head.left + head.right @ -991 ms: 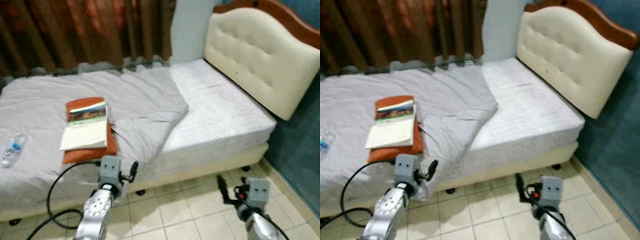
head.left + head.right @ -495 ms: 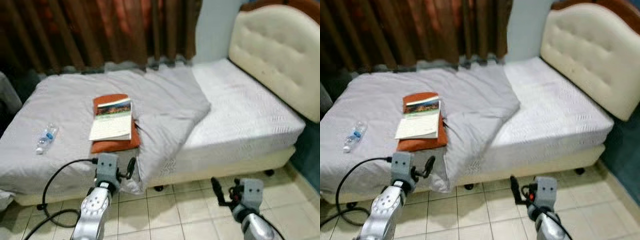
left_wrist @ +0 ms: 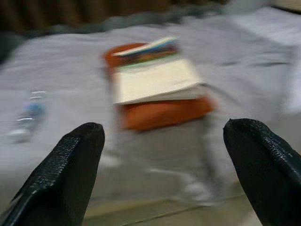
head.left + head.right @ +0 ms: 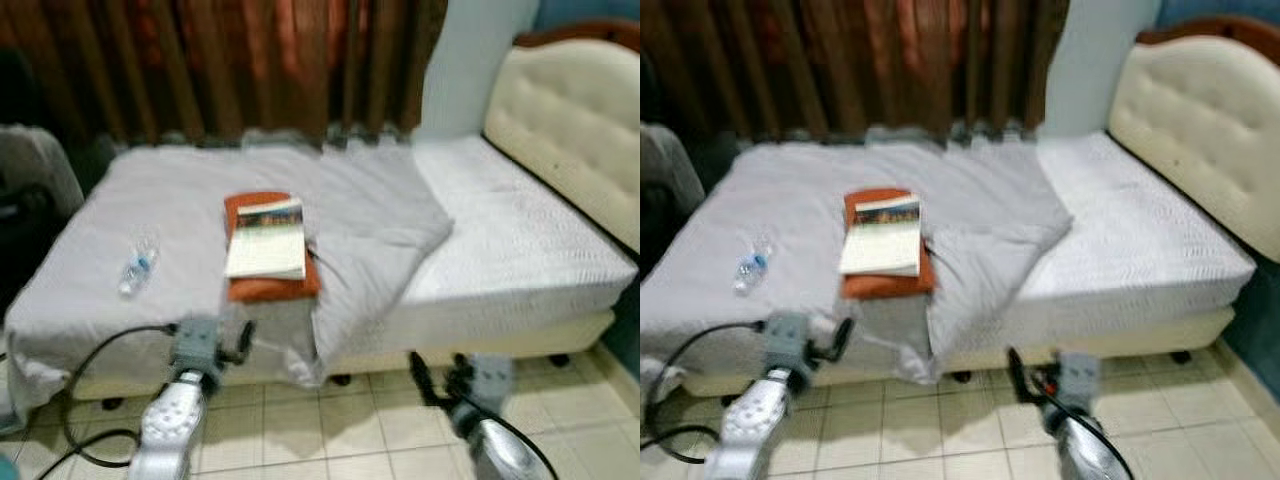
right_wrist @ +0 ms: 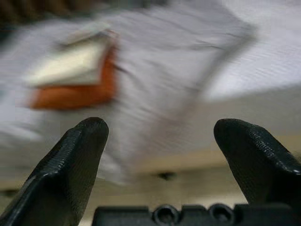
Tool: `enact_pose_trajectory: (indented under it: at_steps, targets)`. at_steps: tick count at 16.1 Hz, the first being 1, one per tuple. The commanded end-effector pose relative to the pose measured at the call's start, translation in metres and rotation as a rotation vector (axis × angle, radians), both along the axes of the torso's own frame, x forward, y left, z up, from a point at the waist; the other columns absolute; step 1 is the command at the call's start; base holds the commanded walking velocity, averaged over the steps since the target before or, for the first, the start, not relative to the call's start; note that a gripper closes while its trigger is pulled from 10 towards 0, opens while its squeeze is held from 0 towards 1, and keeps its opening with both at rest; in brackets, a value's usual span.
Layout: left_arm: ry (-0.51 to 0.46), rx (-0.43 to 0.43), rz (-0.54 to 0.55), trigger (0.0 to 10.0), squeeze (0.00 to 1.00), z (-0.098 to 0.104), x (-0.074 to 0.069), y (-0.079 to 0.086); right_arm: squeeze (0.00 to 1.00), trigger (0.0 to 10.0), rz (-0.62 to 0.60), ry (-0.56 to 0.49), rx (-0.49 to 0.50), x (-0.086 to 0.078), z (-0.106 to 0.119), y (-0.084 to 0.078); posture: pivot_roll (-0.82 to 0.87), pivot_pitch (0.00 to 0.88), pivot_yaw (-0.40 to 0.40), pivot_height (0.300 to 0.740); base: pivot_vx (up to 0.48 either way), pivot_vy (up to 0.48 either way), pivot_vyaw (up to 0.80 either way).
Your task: Clean up the room
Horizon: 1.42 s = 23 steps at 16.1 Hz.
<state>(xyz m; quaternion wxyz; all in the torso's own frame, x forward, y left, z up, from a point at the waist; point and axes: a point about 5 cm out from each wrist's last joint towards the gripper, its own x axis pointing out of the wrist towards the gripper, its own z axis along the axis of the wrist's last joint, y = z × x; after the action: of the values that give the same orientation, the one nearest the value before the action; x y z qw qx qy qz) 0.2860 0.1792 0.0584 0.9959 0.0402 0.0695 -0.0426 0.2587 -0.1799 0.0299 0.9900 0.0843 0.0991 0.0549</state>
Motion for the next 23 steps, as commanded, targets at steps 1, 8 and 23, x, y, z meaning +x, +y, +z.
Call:
enact_pose_trajectory:
  at_steps: [1, 8, 23]
  targets:
    - [-0.009, -0.014, -0.020, 10.0, 0.00, 0.003, 0.002, -0.010, 0.00, 10.0, -0.016, 0.014, -0.018, -0.003, -0.003, -0.011, -0.03, 0.000, 0.013, 0.740, 0.000, 0.469, 0.76]
    - [-0.007, -0.010, -0.009, 10.0, 0.00, 0.002, 0.000, -0.008, 0.00, 10.0, 0.010, 0.012, -0.035, -0.001, -0.003, -0.008, -0.01, 0.000, -0.004, 0.740, 0.000, 0.469, 0.74]
    - [-0.042, 0.003, -0.057, 10.0, 0.00, 0.013, 0.010, -0.009, 0.00, 10.0, 0.007, -0.017, -0.064, 0.008, -0.001, 0.001, 0.00, 0.000, -0.005, 0.740, 0.038, 0.295, 0.27]
